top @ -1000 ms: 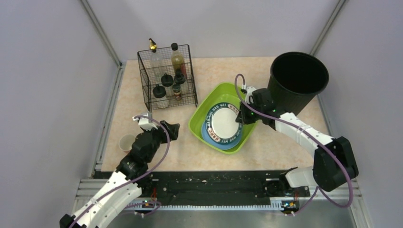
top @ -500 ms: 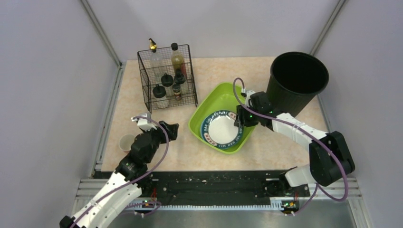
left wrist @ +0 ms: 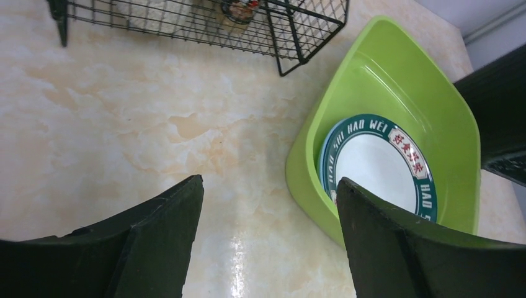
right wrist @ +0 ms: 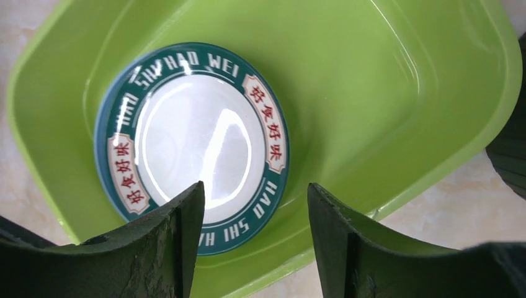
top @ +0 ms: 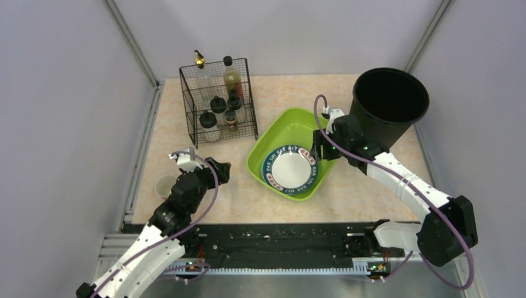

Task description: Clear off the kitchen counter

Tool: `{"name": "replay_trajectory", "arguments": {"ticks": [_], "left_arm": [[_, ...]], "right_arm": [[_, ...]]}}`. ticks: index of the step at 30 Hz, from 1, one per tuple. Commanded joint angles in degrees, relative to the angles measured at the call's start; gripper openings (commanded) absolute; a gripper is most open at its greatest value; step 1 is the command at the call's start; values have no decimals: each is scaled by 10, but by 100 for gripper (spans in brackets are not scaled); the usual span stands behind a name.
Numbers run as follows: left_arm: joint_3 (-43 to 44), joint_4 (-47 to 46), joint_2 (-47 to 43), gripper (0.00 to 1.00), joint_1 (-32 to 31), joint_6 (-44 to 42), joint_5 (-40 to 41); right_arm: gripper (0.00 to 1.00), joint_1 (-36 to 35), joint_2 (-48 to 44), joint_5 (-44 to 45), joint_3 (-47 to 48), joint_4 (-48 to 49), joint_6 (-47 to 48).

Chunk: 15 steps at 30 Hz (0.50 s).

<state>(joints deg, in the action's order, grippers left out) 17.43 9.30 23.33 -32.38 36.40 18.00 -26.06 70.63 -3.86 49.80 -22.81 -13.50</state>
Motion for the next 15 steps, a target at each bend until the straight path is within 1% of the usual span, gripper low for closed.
{"name": "replay_trajectory", "arguments": {"ticks": [1,4,7,11,15], "left_arm": [[61,87,0,84,0,74,87],[80,137,-1,84,0,122,133],[104,184,2,84,0,156,171],[147,254,16,84,0,201,228],[181,314,37,86,0,252,285]], "right_arm": [[61,-36,-22,14,46,-19,11],[61,-60,-25,20,50,-17,7],[61,-76,-30,0,47,5,1],[61,-102,-25,-6,44,23,0],[61,-118,-11,-11,42,33,5]]}}
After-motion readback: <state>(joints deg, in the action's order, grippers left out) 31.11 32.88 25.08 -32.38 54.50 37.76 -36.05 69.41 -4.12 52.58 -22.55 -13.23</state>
